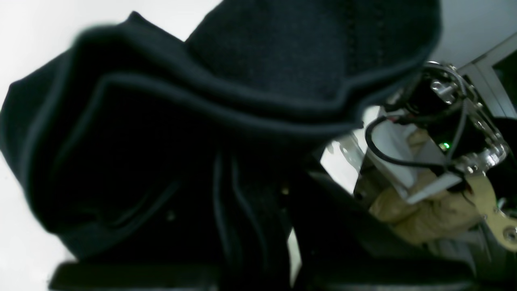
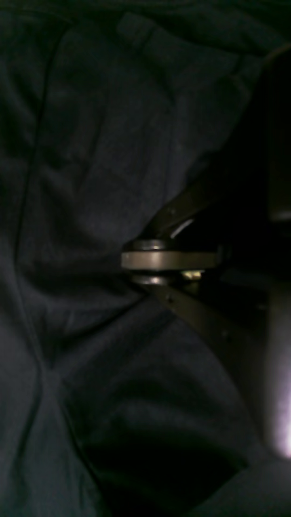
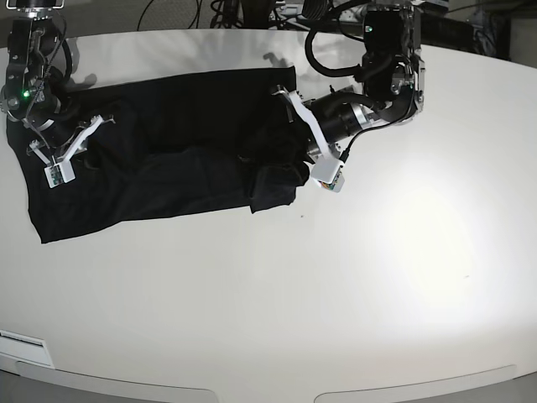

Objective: Fold the T-shirt properly
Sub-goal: 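Fold the strip's end with the left gripper toward the right gripper, then press and smooth the folded end with the left gripper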

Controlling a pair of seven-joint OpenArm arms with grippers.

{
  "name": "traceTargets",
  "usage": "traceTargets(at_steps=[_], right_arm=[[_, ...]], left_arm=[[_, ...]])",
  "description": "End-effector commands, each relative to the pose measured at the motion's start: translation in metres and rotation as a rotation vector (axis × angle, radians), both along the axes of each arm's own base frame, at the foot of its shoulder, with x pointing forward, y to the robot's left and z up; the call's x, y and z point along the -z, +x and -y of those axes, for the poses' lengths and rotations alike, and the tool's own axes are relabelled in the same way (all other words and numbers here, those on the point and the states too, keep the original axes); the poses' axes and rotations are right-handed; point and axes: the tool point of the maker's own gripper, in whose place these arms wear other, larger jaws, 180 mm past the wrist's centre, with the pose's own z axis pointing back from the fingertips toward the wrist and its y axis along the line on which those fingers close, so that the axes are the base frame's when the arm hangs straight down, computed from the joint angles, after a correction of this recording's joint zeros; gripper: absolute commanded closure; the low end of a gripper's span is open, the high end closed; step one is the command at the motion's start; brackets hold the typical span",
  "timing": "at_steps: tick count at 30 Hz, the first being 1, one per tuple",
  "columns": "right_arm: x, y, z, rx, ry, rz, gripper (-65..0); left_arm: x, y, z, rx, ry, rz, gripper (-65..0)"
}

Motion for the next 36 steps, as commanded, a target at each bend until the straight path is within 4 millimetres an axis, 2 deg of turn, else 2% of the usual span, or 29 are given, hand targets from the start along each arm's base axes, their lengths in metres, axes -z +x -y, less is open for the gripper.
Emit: traceTargets(at_steps=[1,6,14,15,18,19,20,22,32,36], right_arm=[[0.010,-0.015,0.006,-0.025,-0.047,-0.081,0.0],[0.010,-0.015,0.005,-0.031,-0.047,-0.085,0.0],[0.011,-0.017,0.004,-0.040,-0.048,-0.092,0.0],[0.011,-0.017,0.004,-0.040,-0.046,-0.091,0.0],[0.011,-0.017,0.004,-0.039,-0.045,-0.091,-0.7],[0.011,-0.017,0.004,-0.039,-0.045,-0.091,-3.4],[0.011,-0.017,0.004,-0.039,-0.045,-0.091,-5.6],[0.011,-0.017,0.004,-0.039,-0.045,-0.091,-8.0],[0.011,-0.017,0.004,-0.039,-0.045,-0.093,-7.9],[0.010,-0.020,-0.004,-0.032,0.014,-0.113,-7.9]], left_arm=[[-0.017,0.006,0.002,-0.015,-0.058,0.048,0.0],[-0.014,0.015,0.005,-0.045,-0.067,0.048,0.0],[-0.028,0.018,0.008,-0.067,-0.166,0.054,0.0],[-0.031,0.016,0.010,-0.055,-0.187,0.048,-4.6],[-0.037,0.010,0.018,-0.020,-0.227,0.040,-27.5],[-0.037,0.008,0.021,-0.009,-0.229,0.039,-32.7],[-0.037,0.006,0.024,0.001,-0.231,0.038,-35.0],[-0.038,0.004,0.028,0.014,-0.234,0.037,-35.2],[-0.040,0.005,0.028,0.009,-0.247,0.042,-35.2],[-0.040,0.002,0.041,0.023,-0.235,0.041,-35.2]])
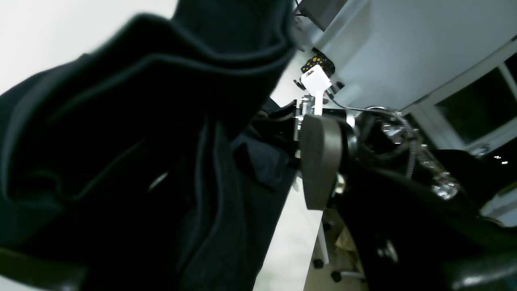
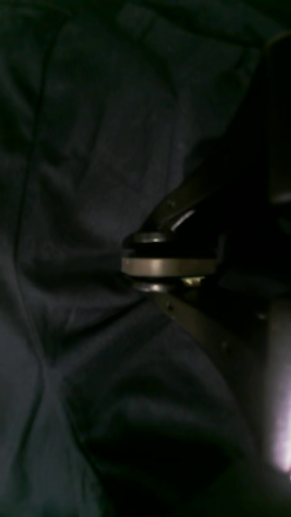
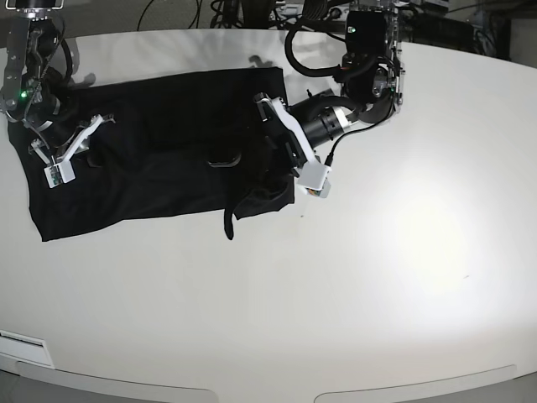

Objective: Fold the T-shirt properly
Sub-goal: 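Press and smooth the folded end with the left gripper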

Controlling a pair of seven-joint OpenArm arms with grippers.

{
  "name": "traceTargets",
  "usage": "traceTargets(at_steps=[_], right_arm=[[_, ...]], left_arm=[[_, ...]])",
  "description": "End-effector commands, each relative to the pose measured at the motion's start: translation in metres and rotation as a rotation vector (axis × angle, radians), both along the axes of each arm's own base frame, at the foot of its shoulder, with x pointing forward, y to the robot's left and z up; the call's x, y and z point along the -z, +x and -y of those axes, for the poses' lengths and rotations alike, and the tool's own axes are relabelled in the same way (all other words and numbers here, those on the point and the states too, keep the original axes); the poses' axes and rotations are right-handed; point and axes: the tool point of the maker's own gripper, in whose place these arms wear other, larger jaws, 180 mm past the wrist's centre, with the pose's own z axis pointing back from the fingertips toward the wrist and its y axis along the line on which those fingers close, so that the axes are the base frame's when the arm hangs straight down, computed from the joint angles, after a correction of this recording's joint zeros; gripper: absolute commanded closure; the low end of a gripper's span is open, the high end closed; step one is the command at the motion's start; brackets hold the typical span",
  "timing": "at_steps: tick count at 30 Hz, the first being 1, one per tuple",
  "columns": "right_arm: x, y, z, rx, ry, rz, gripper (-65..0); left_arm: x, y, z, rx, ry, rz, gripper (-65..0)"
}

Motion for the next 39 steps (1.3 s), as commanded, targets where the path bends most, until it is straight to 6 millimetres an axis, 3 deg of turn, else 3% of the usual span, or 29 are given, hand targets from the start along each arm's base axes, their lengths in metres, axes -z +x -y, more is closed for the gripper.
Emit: traceTargets(at_steps=[1,11,15,20,28,32,35,37,39], right_arm=[[0.010,-0.016,0.002,-0.032,-0.032,-0.084,-7.9],[0.013,-0.020,0.002,-0.035,-0.031,-0.110,-7.9],[0.013,-0.021,0.002,-0.036,-0.032,-0.111,-7.9],[0.013,-0.020,0.002,-0.035,-0.032,-0.111,-7.9],[0.013,-0.020,0.003,-0.036,-0.034,-0.111,-7.9],[0.013,-0.020,0.003,-0.036,-0.034,-0.111,-7.9],[0.013,-0.020,0.003,-0.036,-0.034,-0.111,-7.9],[0.012,-0.019,0.003,-0.035,-0.034,-0.108,-7.9],[0.012,-0.019,0.002,-0.036,-0.033,-0.106,-7.8]], left_arm=[[-0.016,0.000,0.008,0.009,-0.040,0.045,-35.2],[0.032,0.030,-0.011,-0.202,0.245,-0.022,-35.2],[0.009,0.019,0.004,-0.120,0.094,-0.004,-35.2],[-0.014,-0.029,0.028,0.180,-0.016,0.074,-35.2],[-0.035,-0.046,0.030,0.269,-0.144,0.069,-35.1],[-0.056,-0.064,0.030,0.370,-0.274,0.052,-35.1],[-0.057,-0.073,0.031,0.425,-0.278,0.049,-34.5],[-0.063,-0.067,0.027,0.388,-0.298,0.064,-21.8],[-0.075,-0.052,0.014,0.303,-0.338,0.096,0.0]])
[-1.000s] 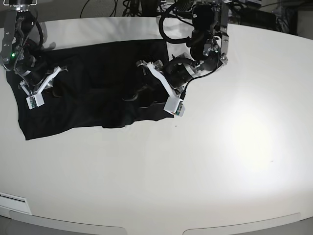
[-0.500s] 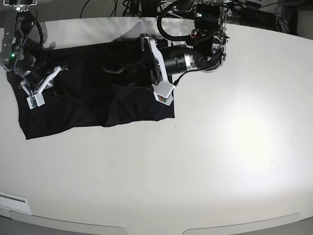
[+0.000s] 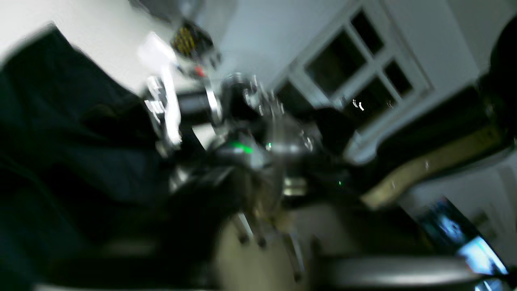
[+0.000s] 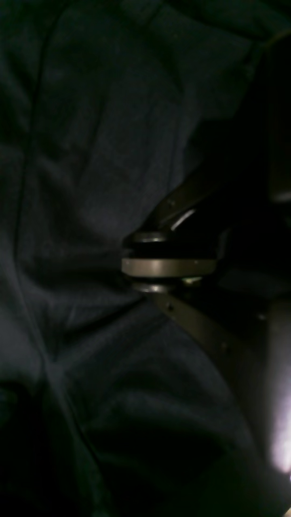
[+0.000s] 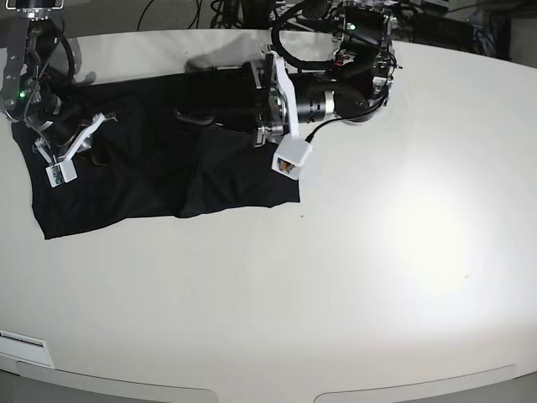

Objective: Fold the T-shirt properly
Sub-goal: 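Press and smooth the folded end with the left gripper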

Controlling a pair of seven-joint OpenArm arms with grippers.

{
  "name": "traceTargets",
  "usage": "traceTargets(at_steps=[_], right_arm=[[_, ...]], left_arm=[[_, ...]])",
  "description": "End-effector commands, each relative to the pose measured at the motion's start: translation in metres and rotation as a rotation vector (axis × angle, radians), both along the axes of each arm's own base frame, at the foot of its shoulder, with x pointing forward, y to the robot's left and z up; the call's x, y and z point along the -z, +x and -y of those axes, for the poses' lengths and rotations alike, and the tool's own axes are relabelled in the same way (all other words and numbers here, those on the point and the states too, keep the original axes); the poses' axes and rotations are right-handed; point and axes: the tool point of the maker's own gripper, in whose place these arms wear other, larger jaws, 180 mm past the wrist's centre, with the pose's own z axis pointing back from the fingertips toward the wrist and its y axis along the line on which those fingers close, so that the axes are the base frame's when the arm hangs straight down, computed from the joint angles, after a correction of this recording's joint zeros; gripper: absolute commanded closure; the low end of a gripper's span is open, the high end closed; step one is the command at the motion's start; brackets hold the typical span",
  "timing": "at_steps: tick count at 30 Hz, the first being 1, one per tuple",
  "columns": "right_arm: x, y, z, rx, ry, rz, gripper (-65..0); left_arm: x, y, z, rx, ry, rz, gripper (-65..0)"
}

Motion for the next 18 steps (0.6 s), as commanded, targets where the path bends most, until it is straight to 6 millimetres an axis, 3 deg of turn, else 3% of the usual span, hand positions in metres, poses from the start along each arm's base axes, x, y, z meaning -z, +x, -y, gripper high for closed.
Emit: traceTargets(at_steps=[1,7,11,14,18], right_arm=[[0.011,-0.016,0.007,-0.028,-0.058,-0.085,-7.7],[0.011,-0.016,0.007,-0.027,-0.058,-0.085,-7.7],[0.011,-0.015,0.007,-0.028,-0.057,-0.084,-7.7],[0.011,-0.015,0.007,-0.027,-0.057,-0.083,-7.7],[0.011,-0.014,0.007,-0.027,-0.058,-0.082,-7.7]], left_arm=[[-0.021,0.010,-0.010,-0.059,-0.069,0.042,0.0],[-0.026,0.047,-0.063,-0.302,-0.060,0.076,0.0],[0.006,0.076,-0.079,-0.471,0.174,0.115,0.0],[0.034,0.085,-0.072,-0.498,0.334,0.101,0.0],[0.067,0.070,-0.036,-0.386,0.445,0.070,0.0]])
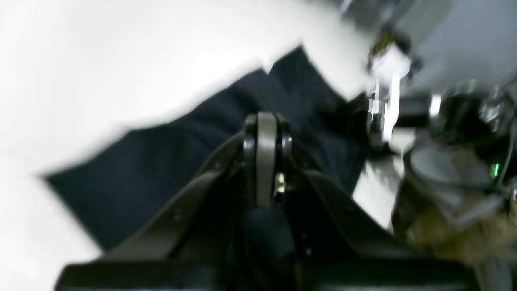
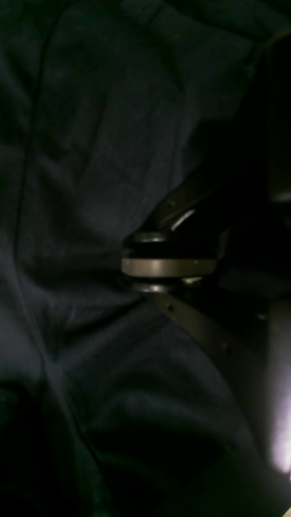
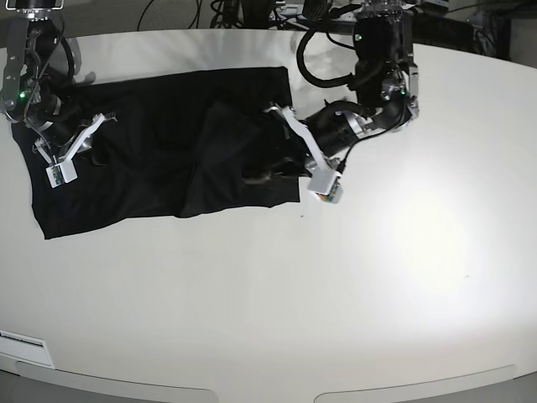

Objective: Fold the T-shirt properly
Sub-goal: 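Press and smooth the folded end with the left gripper, then regrasp the folded end with the left gripper and pull it flat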

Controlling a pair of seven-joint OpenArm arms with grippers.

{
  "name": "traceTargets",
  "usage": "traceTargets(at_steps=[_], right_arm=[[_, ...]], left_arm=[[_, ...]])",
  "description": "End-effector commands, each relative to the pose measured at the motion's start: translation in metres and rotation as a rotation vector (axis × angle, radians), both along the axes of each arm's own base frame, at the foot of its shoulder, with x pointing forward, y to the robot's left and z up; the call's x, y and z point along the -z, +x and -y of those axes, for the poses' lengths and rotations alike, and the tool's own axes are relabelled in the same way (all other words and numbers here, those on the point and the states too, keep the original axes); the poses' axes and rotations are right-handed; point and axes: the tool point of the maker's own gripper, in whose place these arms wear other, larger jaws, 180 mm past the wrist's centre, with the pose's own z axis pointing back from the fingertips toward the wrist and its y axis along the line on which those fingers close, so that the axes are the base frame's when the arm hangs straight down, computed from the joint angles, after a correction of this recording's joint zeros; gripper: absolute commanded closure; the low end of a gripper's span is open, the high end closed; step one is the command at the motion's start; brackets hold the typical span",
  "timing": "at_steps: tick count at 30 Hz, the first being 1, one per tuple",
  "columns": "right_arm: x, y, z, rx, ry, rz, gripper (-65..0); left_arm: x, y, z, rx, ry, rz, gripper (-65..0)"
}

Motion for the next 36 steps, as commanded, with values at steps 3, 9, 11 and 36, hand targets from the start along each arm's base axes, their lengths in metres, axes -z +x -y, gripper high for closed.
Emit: traceTargets(at_steps=[3,9,11,36], right_arm=[[0.011,-0.015,0.007,-0.026,-0.056,-0.080,-7.7],[0.011,-0.015,0.007,-0.026,-0.056,-0.079,-7.7],[0.011,-0.015,0.007,-0.026,-0.056,-0.079,-7.7],[0.011,-0.015,0.007,-0.026,-0.056,-0.080,-7.7]], left_arm=[[-0.009,-0.025,0.032,0.098,-0.066,-0.003,0.0],[-0.020,-0.075,0.080,0.324,-0.109,0.038,0.0],[-0.025,-0.074,0.083,0.337,-0.115,0.062,0.0],[0.040,-0.012,0.011,-0.111,0.165,-0.079,0.0]])
